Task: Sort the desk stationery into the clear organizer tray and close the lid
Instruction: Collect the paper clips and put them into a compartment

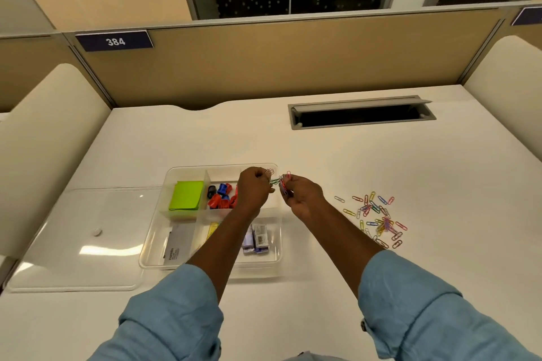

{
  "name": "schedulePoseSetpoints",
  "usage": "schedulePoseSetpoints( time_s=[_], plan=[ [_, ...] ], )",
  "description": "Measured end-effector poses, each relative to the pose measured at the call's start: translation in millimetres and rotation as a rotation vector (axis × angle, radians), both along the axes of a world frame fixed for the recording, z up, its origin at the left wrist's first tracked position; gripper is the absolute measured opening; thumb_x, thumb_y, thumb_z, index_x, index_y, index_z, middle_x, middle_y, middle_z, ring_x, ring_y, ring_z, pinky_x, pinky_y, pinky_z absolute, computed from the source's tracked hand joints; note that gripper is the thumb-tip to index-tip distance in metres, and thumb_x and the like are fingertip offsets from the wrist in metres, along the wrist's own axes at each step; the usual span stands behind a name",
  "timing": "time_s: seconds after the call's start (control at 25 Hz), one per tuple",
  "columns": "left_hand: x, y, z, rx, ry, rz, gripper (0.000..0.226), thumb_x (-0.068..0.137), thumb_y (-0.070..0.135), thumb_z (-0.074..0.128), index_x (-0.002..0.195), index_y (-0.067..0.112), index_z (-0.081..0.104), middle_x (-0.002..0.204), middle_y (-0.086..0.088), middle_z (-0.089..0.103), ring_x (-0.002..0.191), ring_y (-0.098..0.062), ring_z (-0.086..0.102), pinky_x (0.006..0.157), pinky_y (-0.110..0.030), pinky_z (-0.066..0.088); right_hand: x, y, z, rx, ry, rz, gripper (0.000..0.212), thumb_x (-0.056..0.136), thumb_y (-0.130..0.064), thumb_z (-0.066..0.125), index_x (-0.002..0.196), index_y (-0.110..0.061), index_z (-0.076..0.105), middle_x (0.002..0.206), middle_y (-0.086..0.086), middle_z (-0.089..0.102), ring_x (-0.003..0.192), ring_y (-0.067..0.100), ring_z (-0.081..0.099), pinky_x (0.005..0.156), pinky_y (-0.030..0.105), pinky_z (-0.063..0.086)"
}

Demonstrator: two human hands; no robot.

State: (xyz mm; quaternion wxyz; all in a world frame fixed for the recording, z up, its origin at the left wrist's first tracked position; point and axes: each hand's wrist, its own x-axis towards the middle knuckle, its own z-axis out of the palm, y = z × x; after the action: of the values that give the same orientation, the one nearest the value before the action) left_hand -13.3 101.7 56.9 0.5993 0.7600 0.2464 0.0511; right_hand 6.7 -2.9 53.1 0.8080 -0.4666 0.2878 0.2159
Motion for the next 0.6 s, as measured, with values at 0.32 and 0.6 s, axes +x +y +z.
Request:
schedulePoseSetpoints(
  time_s=[0.32, 0.6],
  plan=[
    [3.7, 47.7, -19.3, 0.218, 0.094, -0.071, 0.012, 0.087, 0.000, 0.055, 0.084, -0.007, 0.064, 0.078, -0.018, 0.064, 0.067, -0.027, 0.062, 0.067, -0.038, 0.057, 1.4, 52.5, -14.8, -0.629, -0.265, 0.234, 0.010, 0.081, -0.004, 0.068, 0.088, -0.008, 0.075, 0.093, 0.013, 0.074, 0.071, 0.016, 0.064, 0.071, 0.028, 0.057],
    [5.4, 50.5, -30.2, 0.504, 0.126, -0.178, 0.012, 0.083, 0.005, 0.061, 0.086, 0.001, 0.073, 0.091, -0.014, 0.073, 0.086, -0.022, 0.065, 0.072, -0.021, 0.040, 1.3, 47.0, -23.9, -0.956, -0.541, 0.443, 0.018, 0.083, 0.001, 0.060, 0.093, -0.003, 0.074, 0.091, 0.014, 0.073, 0.085, 0.023, 0.067, 0.068, 0.024, 0.048]
  ],
)
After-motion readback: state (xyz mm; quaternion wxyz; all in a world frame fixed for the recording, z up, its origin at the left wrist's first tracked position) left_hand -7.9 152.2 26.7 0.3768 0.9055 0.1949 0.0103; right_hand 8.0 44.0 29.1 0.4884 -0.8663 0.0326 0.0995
